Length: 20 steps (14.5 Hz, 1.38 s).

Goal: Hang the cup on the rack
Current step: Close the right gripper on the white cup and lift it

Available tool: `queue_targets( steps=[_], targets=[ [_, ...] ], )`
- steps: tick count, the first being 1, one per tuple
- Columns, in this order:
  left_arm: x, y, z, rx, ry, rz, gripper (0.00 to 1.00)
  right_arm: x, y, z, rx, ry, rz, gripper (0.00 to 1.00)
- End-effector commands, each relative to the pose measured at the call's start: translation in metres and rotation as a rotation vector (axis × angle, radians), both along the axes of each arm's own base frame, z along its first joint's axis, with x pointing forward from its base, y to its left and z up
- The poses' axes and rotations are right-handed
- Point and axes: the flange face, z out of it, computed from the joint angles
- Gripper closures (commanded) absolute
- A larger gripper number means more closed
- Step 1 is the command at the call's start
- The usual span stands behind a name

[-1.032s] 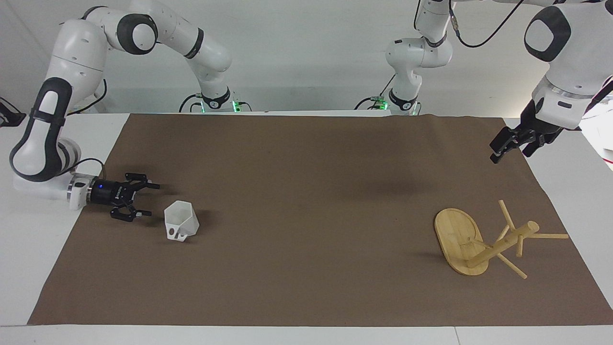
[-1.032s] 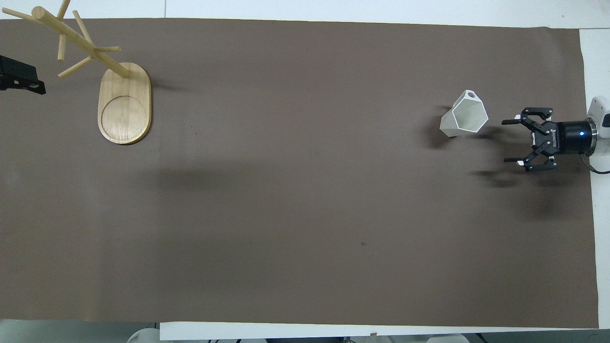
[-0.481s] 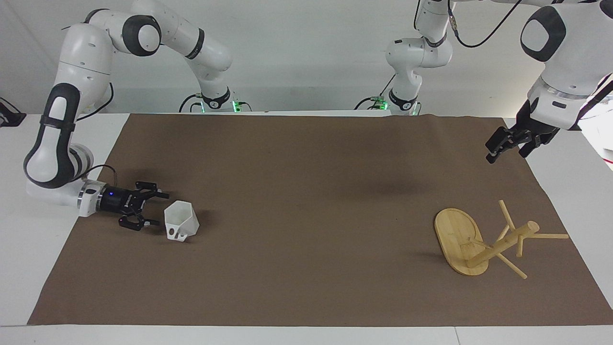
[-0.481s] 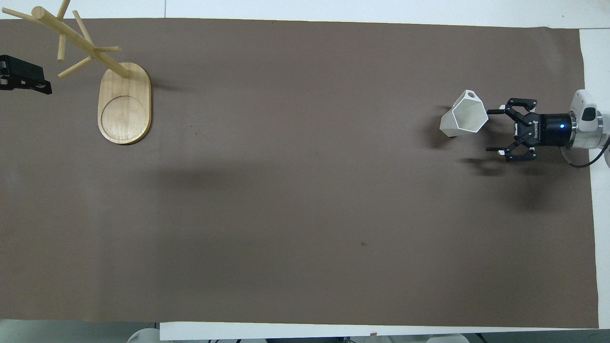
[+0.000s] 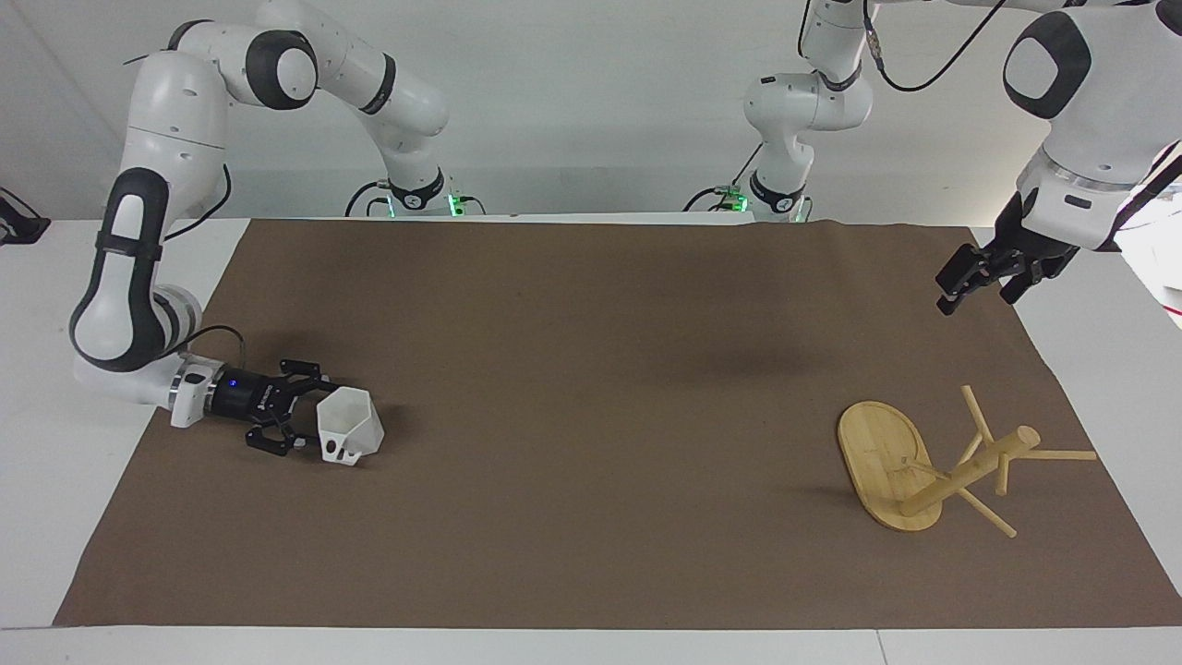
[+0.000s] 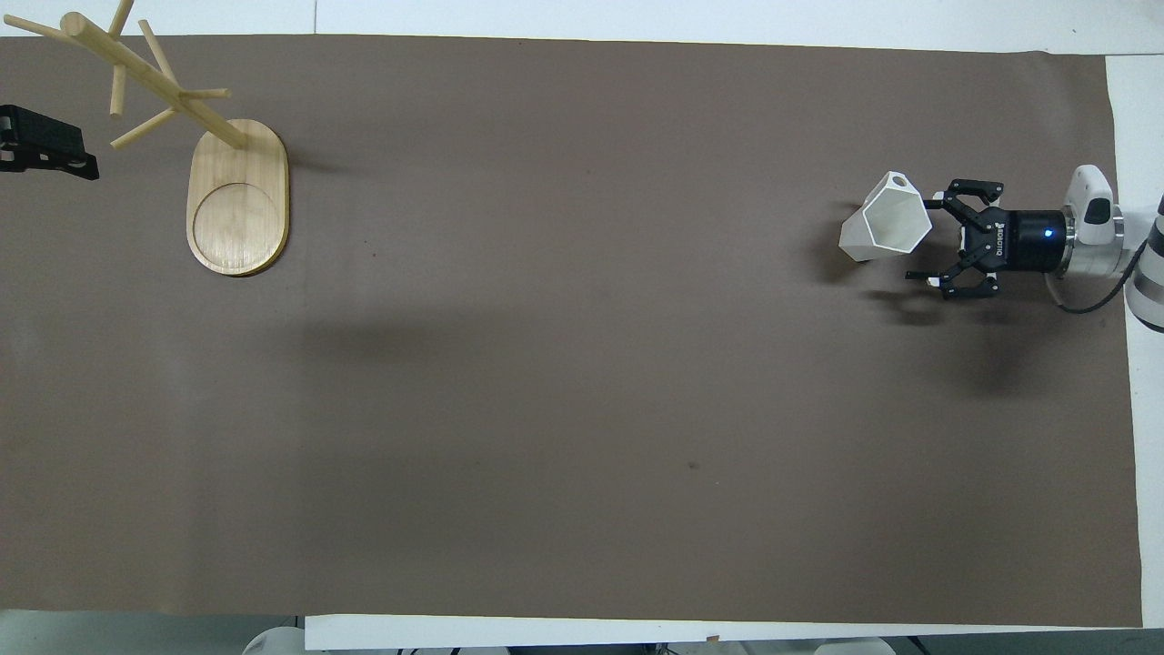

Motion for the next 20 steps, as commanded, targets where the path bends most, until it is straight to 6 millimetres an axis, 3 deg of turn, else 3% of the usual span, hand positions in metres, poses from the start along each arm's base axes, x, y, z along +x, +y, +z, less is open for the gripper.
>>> queue_targets(
  steps=[1,4,9,13,16,18,20],
  targets=[
    [-0.007,0.002,0.004,0.022,-0.013,-0.017,0.0,0.0,0.011,-0.004,0.007,0.009,-0.02,0.0],
    [0.003,0.01,0.009,0.019,-0.091,-0.004,0.0,0.001,0.014,-0.003,0.009,0.016,-0.02,0.0],
    [0.007,-0.001,0.008,0.016,-0.119,-0.018,0.0,0.004,0.025,-0.007,0.009,0.024,-0.035,0.0],
    [0.0,-0.001,0.004,0.019,-0.067,-0.021,0.0,0.004,0.027,-0.009,0.013,0.026,-0.043,0.0],
    [-0.017,0.002,-0.003,0.025,0.066,-0.016,0.0,-0.001,0.032,-0.013,0.022,0.039,-0.041,0.0],
    [-0.028,0.004,-0.005,0.028,0.14,-0.014,0.0,0.002,0.05,-0.013,0.029,0.04,-0.011,0.0],
    [-0.034,0.004,-0.005,0.03,0.173,-0.015,0.0,0.002,0.053,-0.014,0.028,0.042,-0.006,0.0]
  ],
)
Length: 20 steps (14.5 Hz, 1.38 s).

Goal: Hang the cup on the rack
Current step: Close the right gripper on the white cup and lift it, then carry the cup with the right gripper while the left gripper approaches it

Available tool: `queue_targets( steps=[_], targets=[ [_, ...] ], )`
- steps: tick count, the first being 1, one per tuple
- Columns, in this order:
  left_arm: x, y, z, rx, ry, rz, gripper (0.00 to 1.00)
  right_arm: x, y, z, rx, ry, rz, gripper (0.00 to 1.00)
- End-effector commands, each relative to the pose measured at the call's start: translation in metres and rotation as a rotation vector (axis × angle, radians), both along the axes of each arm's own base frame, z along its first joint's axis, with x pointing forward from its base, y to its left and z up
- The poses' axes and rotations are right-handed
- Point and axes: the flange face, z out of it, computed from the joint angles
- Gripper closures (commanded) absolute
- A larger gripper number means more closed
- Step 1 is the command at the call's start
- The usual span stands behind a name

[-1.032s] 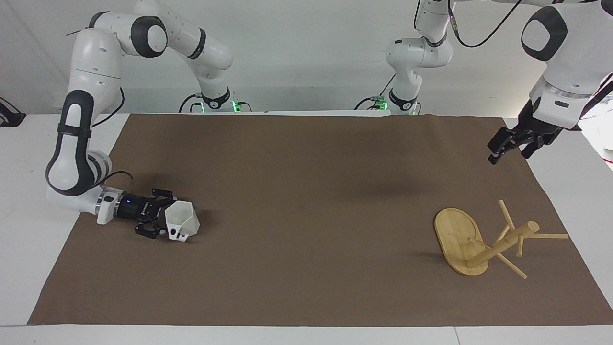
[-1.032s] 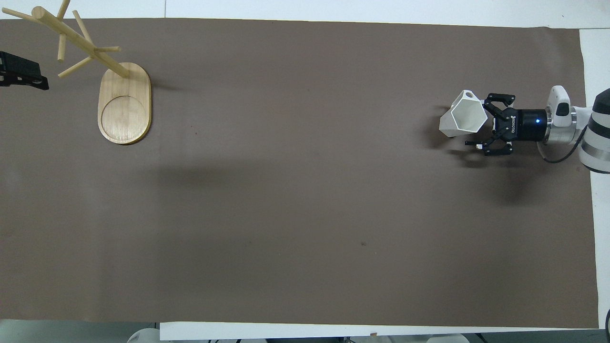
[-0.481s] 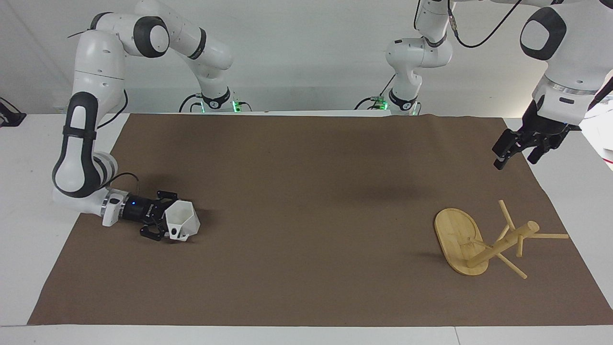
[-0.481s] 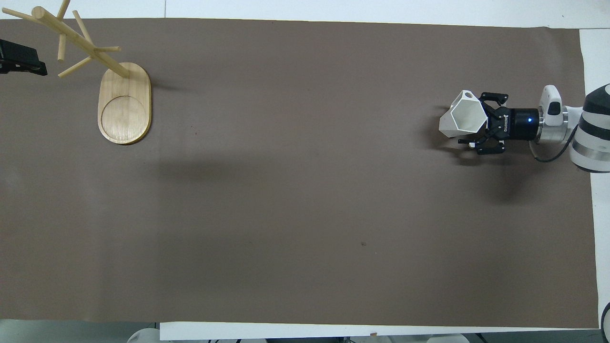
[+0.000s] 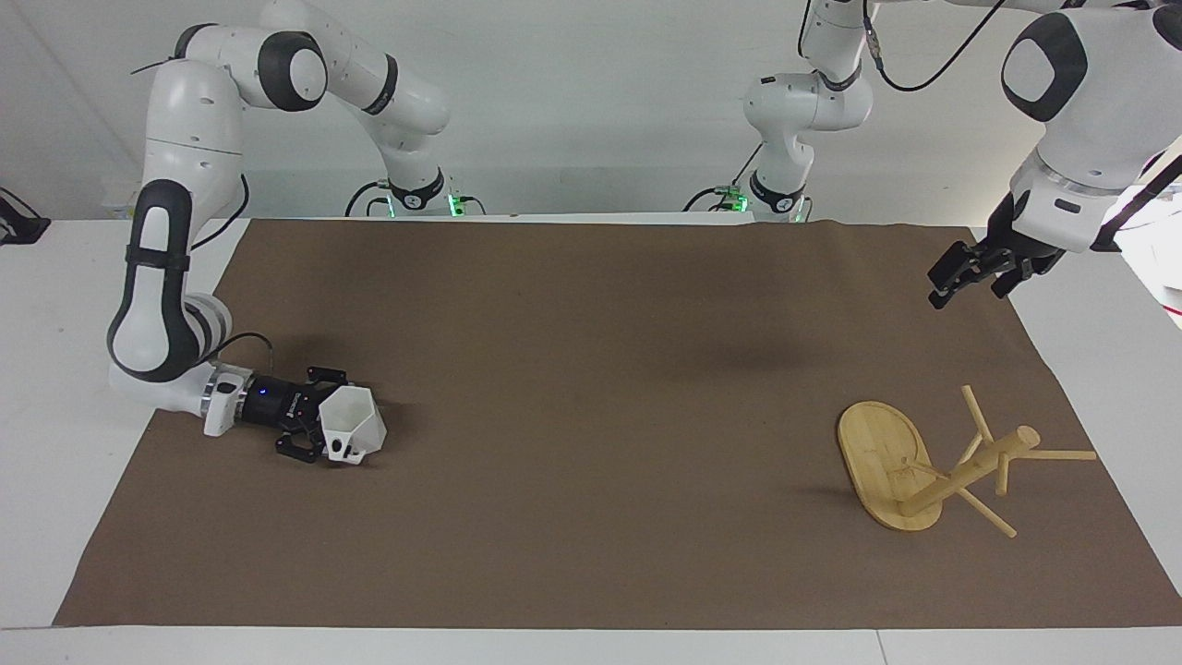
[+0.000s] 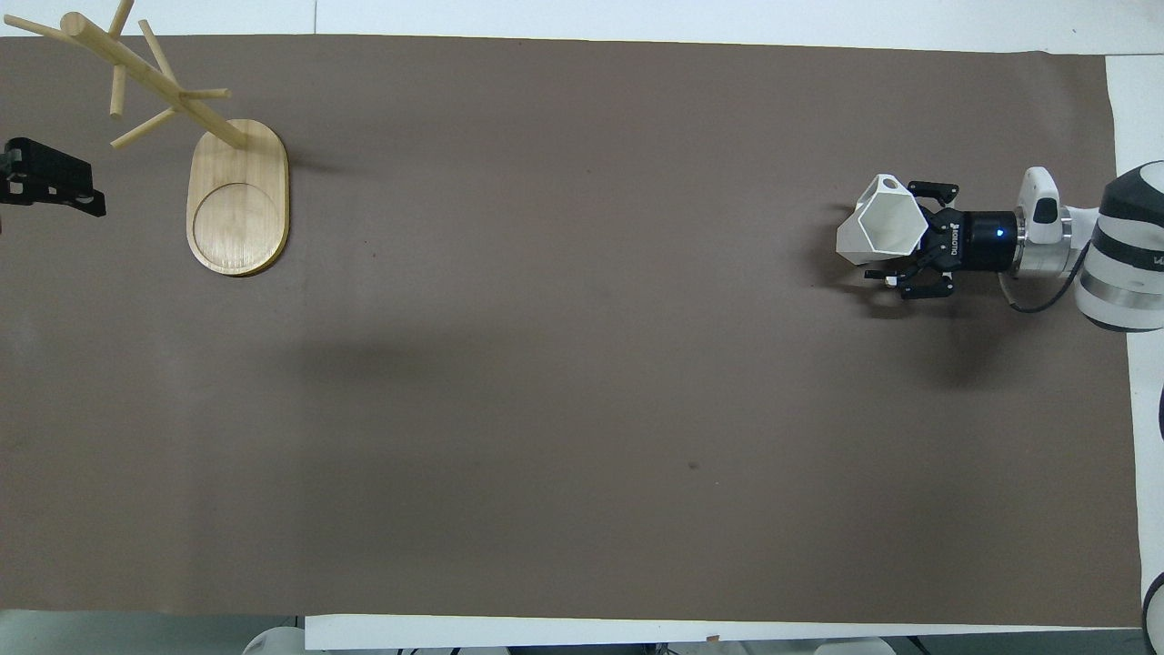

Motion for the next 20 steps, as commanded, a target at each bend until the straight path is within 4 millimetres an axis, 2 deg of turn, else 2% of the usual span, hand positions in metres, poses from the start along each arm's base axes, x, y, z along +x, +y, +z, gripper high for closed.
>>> queue_targets(
  steps=[1,5,6,8,9,10,11,12,14,15,17,19,20],
  targets=[
    [-0.013,0.002,0.003,0.022,0.035,-0.014,0.0,-0.001,0.01,0.002,0.011,0.011,-0.012,0.0],
    [-0.009,0.0,0.005,0.02,-0.001,-0.018,0.0,0.001,0.022,0.003,0.015,0.01,0.011,0.0],
    [-0.009,0.0,0.005,0.02,-0.001,-0.018,0.0,0.002,0.03,0.004,0.019,0.013,0.025,0.09],
    [-0.008,-0.001,0.005,0.02,-0.002,-0.018,0.0,0.004,0.032,0.013,0.02,0.012,0.029,0.53],
    [-0.008,0.0,0.005,0.02,-0.002,-0.018,0.0,0.006,0.034,0.019,0.012,0.015,0.027,0.69],
    [-0.008,0.0,0.005,0.02,-0.001,-0.017,0.0,0.009,0.046,0.027,0.006,0.03,0.039,0.78],
    [-0.01,0.001,0.004,0.021,0.008,-0.014,0.0,0.012,0.065,0.038,0.003,0.054,0.057,0.83],
    [-0.011,0.001,0.003,0.021,0.012,-0.015,0.0,0.014,0.082,0.047,0.003,0.085,0.072,0.83],
    [-0.009,-0.006,0.004,-0.018,0.003,0.005,0.0,0.019,0.132,0.063,0.003,0.158,0.106,0.83],
    [-0.009,-0.016,0.006,-0.059,0.002,0.043,0.0,0.022,0.161,0.071,0.032,0.173,0.106,0.83],
    [-0.011,-0.076,0.009,-0.079,-0.039,0.103,0.0,0.026,0.225,0.079,0.094,0.165,0.101,0.83],
    [-0.016,-0.125,0.006,-0.087,-0.051,0.159,0.0,0.027,0.269,0.082,0.122,0.156,0.077,0.83],
    [-0.022,-0.155,0.003,-0.091,-0.052,0.176,0.0,0.025,0.289,0.086,0.107,0.141,0.076,0.83]
  ],
)
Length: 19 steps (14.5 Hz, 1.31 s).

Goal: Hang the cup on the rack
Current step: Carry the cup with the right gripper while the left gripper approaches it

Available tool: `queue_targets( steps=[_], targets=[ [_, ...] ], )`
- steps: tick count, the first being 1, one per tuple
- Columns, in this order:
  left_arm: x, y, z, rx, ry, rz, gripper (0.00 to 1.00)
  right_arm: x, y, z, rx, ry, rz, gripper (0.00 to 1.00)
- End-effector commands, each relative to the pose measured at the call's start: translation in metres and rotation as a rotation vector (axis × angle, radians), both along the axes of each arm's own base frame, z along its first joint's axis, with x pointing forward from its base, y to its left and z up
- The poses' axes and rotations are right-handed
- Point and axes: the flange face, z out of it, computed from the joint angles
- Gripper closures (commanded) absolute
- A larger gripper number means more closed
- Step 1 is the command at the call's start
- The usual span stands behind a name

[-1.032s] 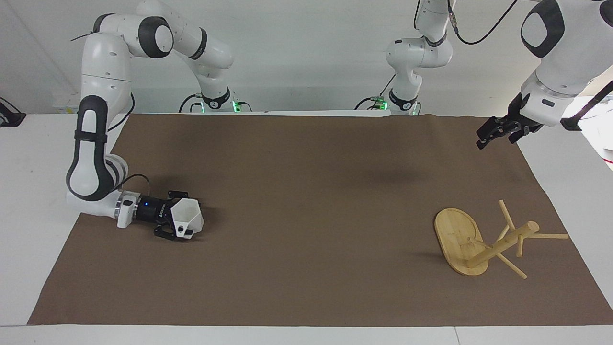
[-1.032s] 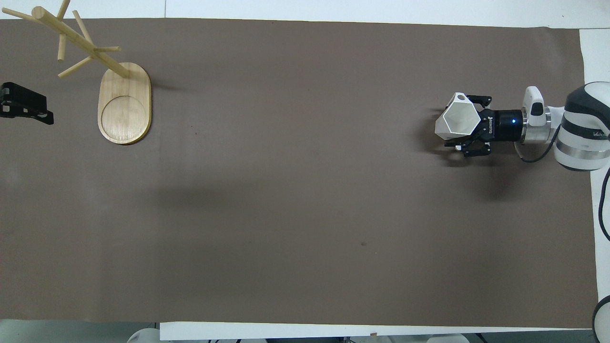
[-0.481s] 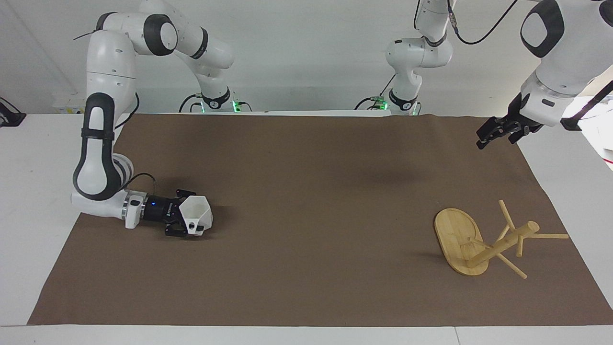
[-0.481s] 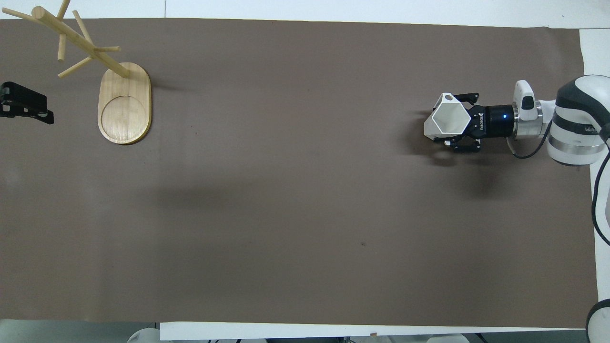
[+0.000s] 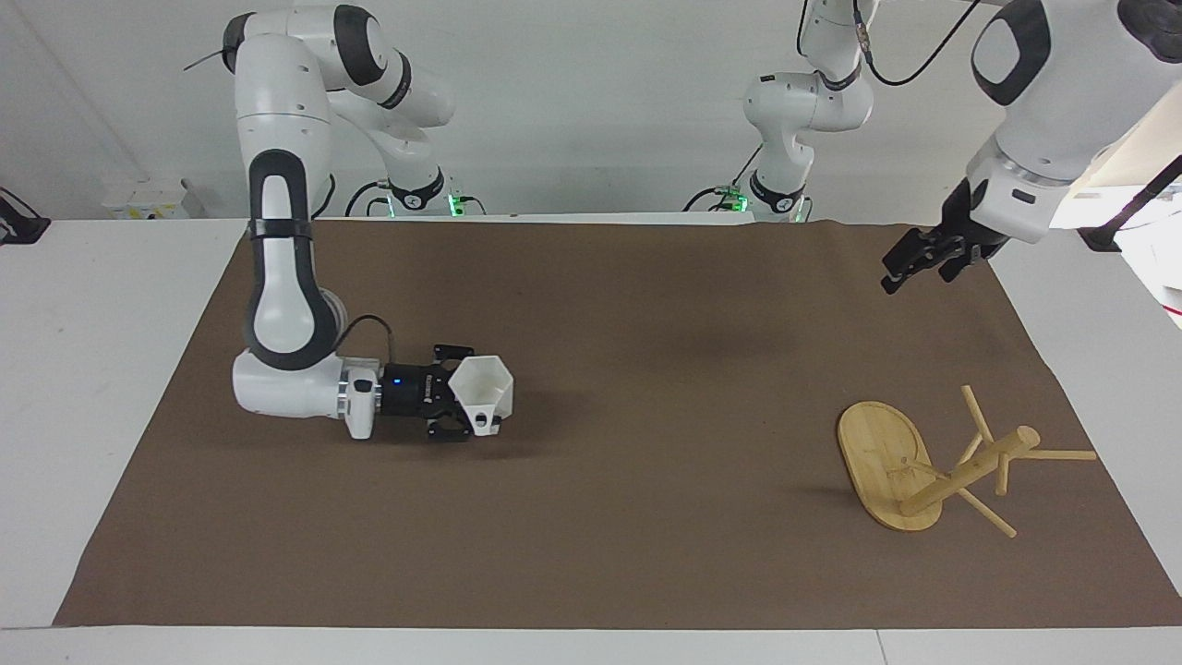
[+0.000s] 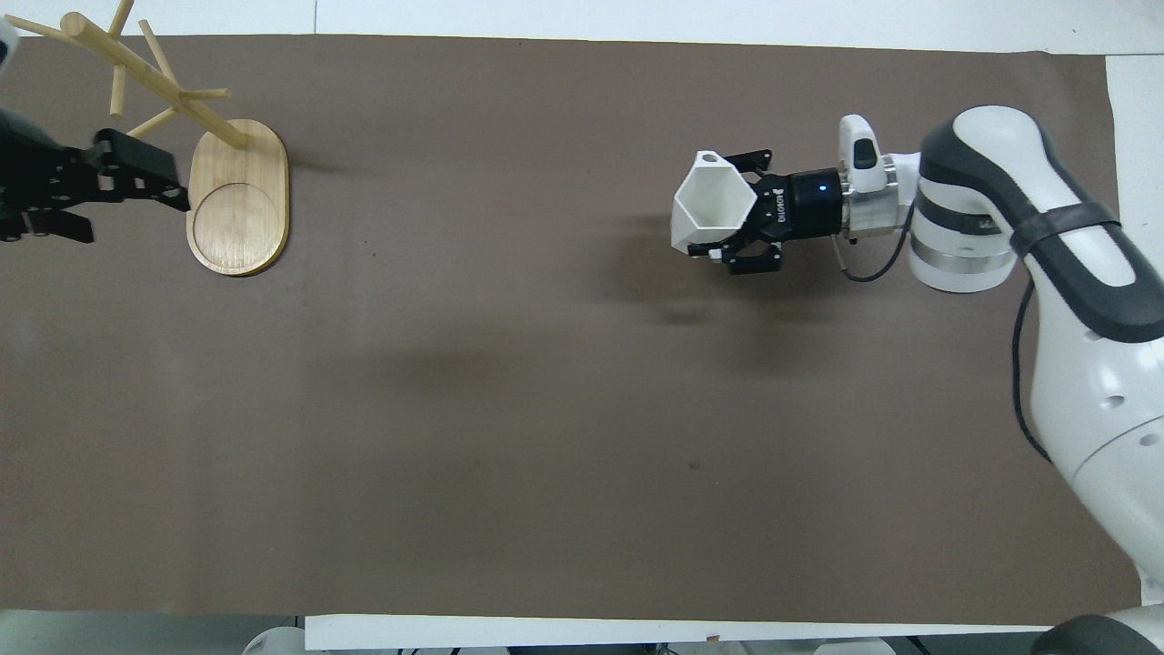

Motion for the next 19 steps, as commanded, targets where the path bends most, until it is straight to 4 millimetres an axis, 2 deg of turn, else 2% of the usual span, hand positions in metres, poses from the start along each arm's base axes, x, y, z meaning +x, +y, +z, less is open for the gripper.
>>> queue_targets(
  steps=[1,3,5,7,9,12,16,19],
  targets=[
    [-0.013,-0.073,-0.013,-0.014,-0.01,0.053,0.0,-0.004,0.036,0.015,-0.02,-0.022,-0.035,0.83],
    [-0.021,-0.132,-0.029,-0.041,-0.007,0.072,0.0,-0.009,0.073,0.027,-0.03,-0.047,-0.05,0.83],
    [-0.021,-0.193,-0.057,-0.039,0.002,0.118,0.0,-0.017,0.107,0.029,-0.012,-0.041,-0.085,0.83],
    [-0.022,-0.227,-0.069,-0.039,0.012,0.155,0.0,-0.023,0.127,0.026,-0.036,-0.049,-0.092,0.83],
    [-0.027,-0.241,-0.073,-0.05,0.026,0.157,0.0,-0.029,0.144,0.026,-0.057,-0.054,-0.107,0.83],
    [-0.033,-0.258,-0.079,-0.063,0.02,0.137,0.01,-0.03,0.149,0.028,-0.046,-0.054,-0.124,0.83],
    [-0.024,-0.253,-0.093,-0.063,0.02,0.147,0.19,-0.029,0.149,0.028,-0.049,-0.055,-0.136,0.82],
    [-0.016,-0.254,-0.101,-0.079,-0.002,0.156,0.2,-0.029,0.15,0.028,-0.047,-0.055,-0.134,0.82]
  ],
)
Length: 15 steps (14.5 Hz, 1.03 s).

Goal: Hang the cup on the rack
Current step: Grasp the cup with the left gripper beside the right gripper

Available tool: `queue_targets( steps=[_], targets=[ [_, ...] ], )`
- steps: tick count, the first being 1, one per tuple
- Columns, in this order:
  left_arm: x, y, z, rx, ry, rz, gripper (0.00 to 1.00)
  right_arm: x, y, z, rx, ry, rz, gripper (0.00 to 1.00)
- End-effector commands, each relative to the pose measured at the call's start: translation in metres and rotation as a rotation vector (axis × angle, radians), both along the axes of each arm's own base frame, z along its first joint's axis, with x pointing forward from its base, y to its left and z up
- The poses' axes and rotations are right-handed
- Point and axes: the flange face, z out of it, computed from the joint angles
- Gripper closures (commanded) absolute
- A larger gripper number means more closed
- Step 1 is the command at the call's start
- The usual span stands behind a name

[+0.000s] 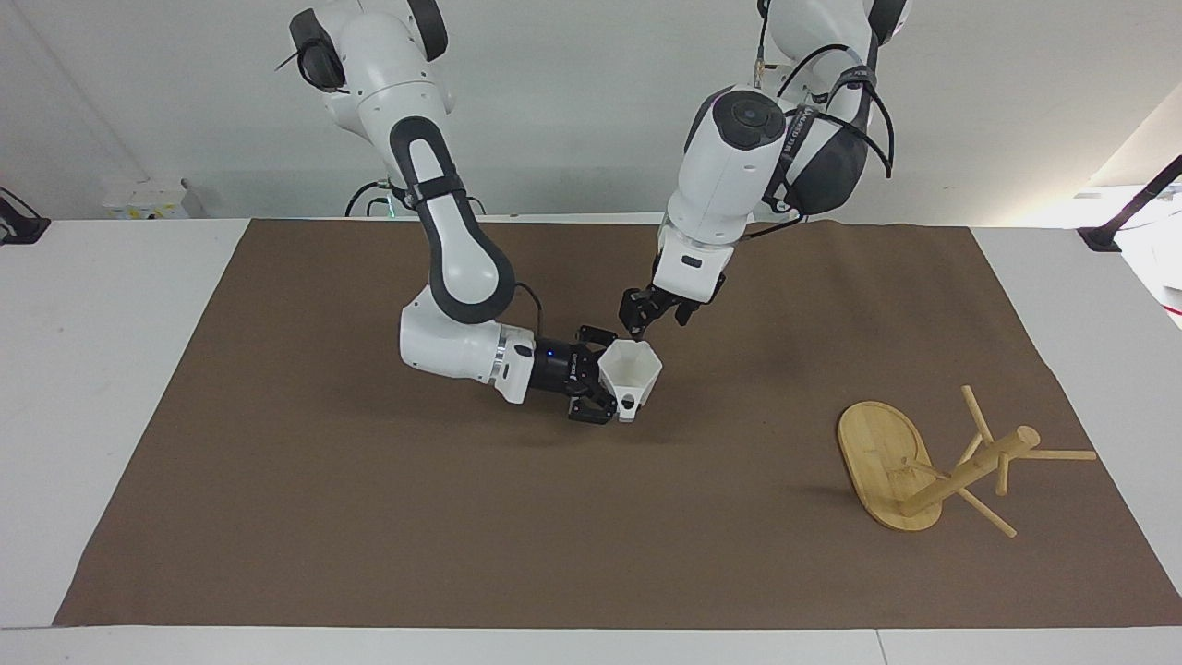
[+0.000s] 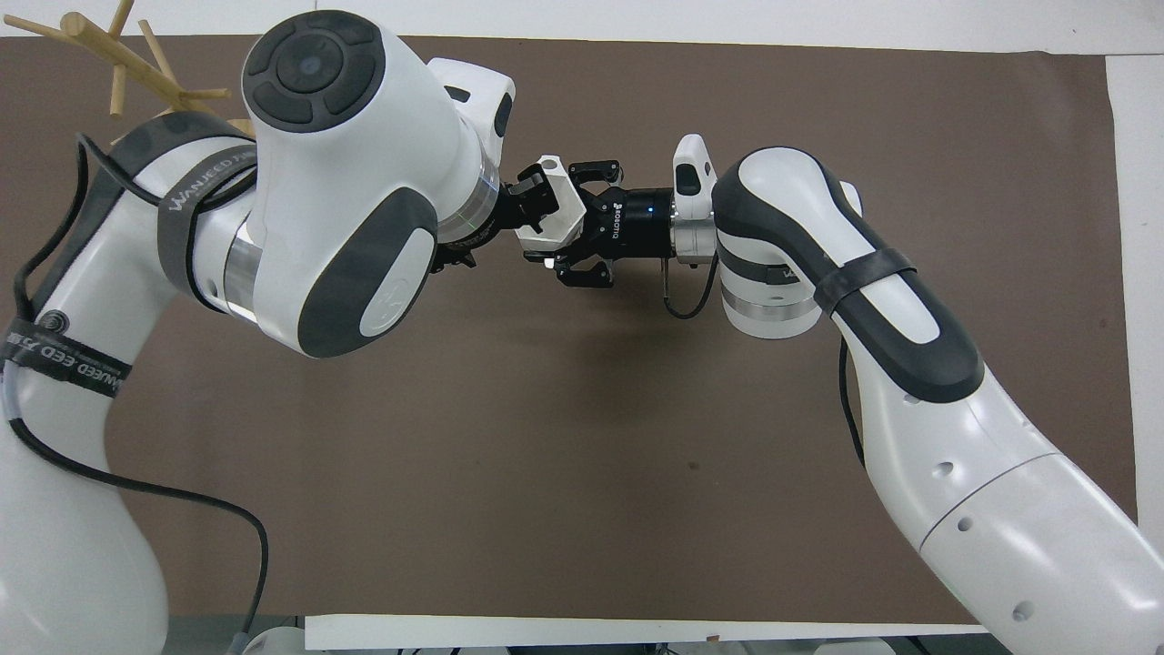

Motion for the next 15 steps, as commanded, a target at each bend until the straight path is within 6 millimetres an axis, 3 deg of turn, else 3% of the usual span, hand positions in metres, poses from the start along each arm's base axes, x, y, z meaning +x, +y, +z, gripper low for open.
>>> queue_targets(
  steps=[1,4,5,6,7,12,14,15],
  targets=[
    [0.009,-0.002,-0.01,-0.017,-0.019,0.018,0.2,-0.003,-0.002,0.007,0.014,0.007,-0.026,0.82],
    [0.02,0.001,-0.03,0.002,-0.012,0.013,0.22,-0.002,-0.002,0.007,0.014,0.007,-0.026,0.82],
    [0.02,0.0,-0.033,-0.003,-0.005,0.014,0.42,-0.002,-0.003,0.007,0.014,0.007,-0.028,0.82],
    [0.02,0.001,-0.033,-0.016,0.013,0.024,0.88,-0.002,-0.003,0.007,0.014,0.007,-0.028,0.81],
    [0.022,0.003,-0.034,-0.03,0.02,0.032,1.0,-0.002,-0.002,0.007,0.014,0.007,-0.026,0.81],
    [0.028,0.01,-0.037,-0.03,0.02,0.044,1.0,-0.002,-0.002,0.007,0.014,0.009,-0.029,0.81],
    [0.028,0.011,-0.037,-0.027,0.02,0.044,1.0,-0.002,-0.002,0.007,0.015,0.011,-0.028,0.76],
    [0.03,0.013,-0.035,-0.026,0.017,0.046,1.0,-0.002,-0.002,0.007,0.017,0.017,-0.029,0.49]
  ],
)
